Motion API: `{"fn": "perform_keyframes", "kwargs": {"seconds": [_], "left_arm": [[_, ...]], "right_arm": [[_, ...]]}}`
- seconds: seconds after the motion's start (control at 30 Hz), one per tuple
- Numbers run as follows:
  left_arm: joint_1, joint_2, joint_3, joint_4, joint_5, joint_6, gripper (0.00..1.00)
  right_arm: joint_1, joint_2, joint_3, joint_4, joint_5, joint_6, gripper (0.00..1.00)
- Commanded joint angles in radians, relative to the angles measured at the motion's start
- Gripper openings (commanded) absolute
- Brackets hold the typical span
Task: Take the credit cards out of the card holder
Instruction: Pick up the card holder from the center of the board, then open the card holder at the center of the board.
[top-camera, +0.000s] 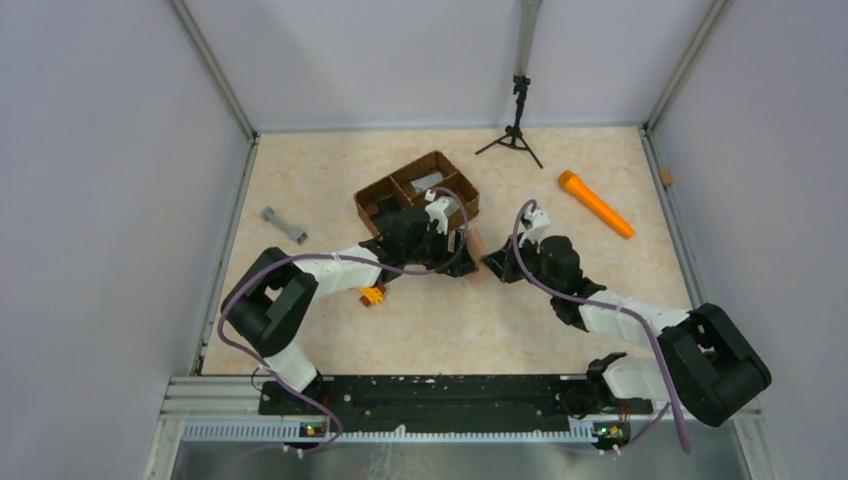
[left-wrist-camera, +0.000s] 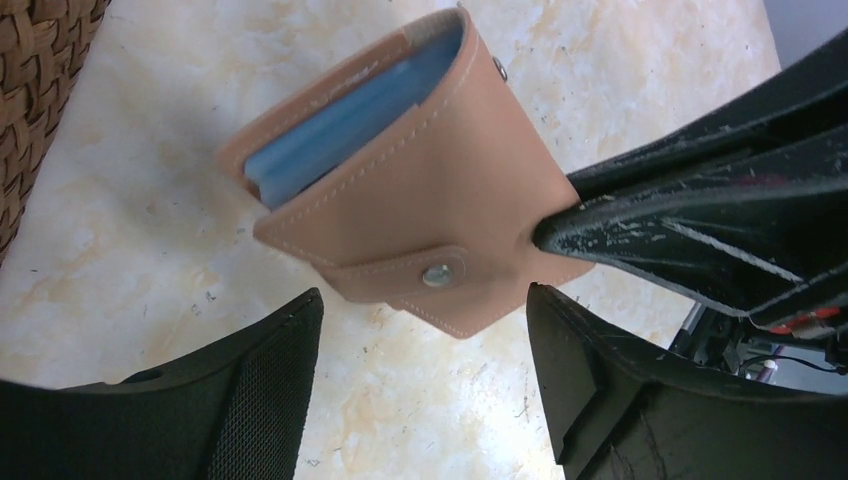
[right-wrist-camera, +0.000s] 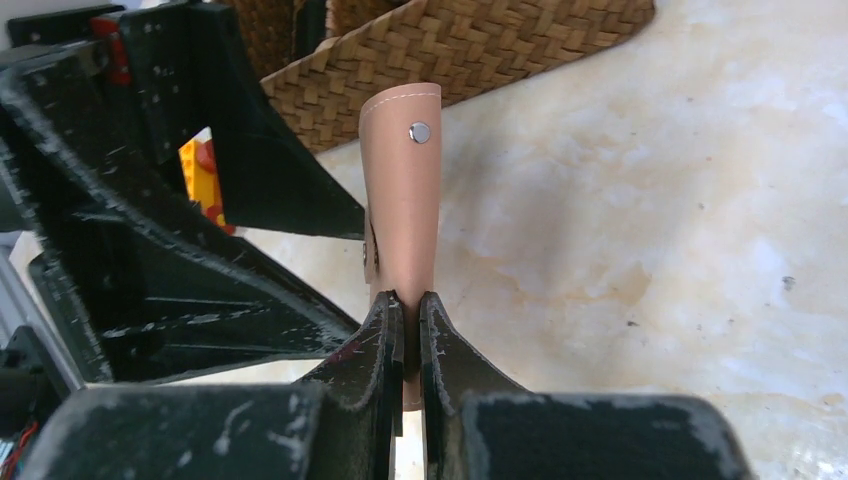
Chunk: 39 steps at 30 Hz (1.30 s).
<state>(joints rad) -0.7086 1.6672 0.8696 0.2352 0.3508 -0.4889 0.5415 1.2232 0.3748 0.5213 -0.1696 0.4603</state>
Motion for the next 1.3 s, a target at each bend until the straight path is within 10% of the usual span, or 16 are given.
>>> {"fn": "perform_keyframes", "kwargs": {"seconds": [0.0,0.93,1.07,1.27], "left_arm": [[-0.004,0.012,0.043,-0.013,-0.018,0.015,0.75],[0.000,0.033,0.111,-0.228,-0.341,0.007,0.00],[0.000,0.029,0.112,-0.214,-0.285,0.012,0.02],[-0.003,-0.059,0.018,-0.057,-0.146,0.028,0.42]], "right_arm": [[0.036,0.005,0.046,0.115,-0.044,-0.032,0.00],[0.051,-0.028,0.061,0.010,0.093,-0.068,0.00],[0.052,-0.038,0.055,0.007,0.110,-0.073,0.00],[0.052,-0.012,0.067,0.003,0.098,-0.068,0.00]]}}
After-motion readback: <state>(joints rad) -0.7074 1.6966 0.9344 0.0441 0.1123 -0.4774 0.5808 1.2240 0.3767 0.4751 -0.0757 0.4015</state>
